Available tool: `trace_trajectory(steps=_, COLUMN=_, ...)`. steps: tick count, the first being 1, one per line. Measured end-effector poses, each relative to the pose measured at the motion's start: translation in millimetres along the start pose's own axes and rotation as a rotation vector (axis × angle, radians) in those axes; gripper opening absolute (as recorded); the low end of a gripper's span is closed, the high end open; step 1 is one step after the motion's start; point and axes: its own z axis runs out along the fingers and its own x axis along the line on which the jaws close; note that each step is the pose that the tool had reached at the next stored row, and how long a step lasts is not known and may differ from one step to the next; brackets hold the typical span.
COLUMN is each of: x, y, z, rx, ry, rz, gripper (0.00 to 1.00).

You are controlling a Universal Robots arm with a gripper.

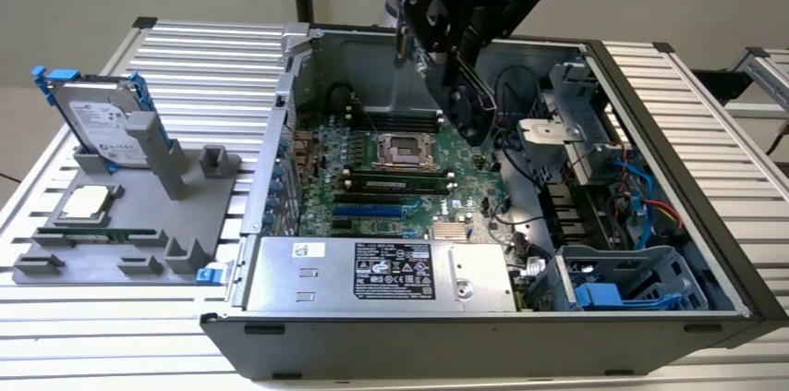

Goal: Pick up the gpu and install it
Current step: 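Insert the gpu into the slot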

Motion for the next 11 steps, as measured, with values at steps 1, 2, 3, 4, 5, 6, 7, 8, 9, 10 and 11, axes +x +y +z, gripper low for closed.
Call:
trace_trajectory(steps=1, x=0.0, y=0.0, z=0.0, rx=0.0000, ry=0.0002, rz=-0.004, gripper=0.00)
trace_trajectory(steps=2, x=0.0, y=0.0, z=0.0, rx=-0.0001, ry=0.0004, rz=-0.009, gripper=0.00)
trace_trajectory(steps=3, x=0.0, y=0.0, z=0.0, rx=-0.0002, ry=0.0006, rz=-0.013, gripper=0.00)
trace_trajectory(steps=4, x=0.0, y=0.0, z=0.0, rx=-0.0002, ry=0.0008, rz=-0.017, gripper=0.00)
trace_trajectory(steps=5, x=0.0, y=0.0, z=0.0, rx=-0.0003, ry=0.0010, rz=-0.022, gripper=0.00)
trace_trajectory(steps=6, x=0.0, y=0.0, z=0.0, rx=-0.0004, ry=0.0011, rz=-0.026, gripper=0.00)
trace_trajectory(steps=7, x=0.0, y=0.0, z=0.0, rx=-0.0004, ry=0.0014, rz=-0.030, gripper=0.00)
trace_trajectory(steps=8, x=0.0, y=0.0, z=0.0, rx=-0.0005, ry=0.0016, rz=-0.035, gripper=0.00)
trace_trajectory(steps=9, x=0.0, y=0.0, z=0.0, rx=-0.0005, ry=0.0018, rz=-0.039, gripper=0.00)
trace_trajectory(steps=10, x=0.0, y=0.0, z=0.0, rx=-0.0005, ry=0.0020, rz=-0.043, gripper=0.00)
trace_trajectory(steps=11, x=0.0, y=0.0, z=0.0, rx=-0.0006, ry=0.0023, rz=-0.048, gripper=0.00)
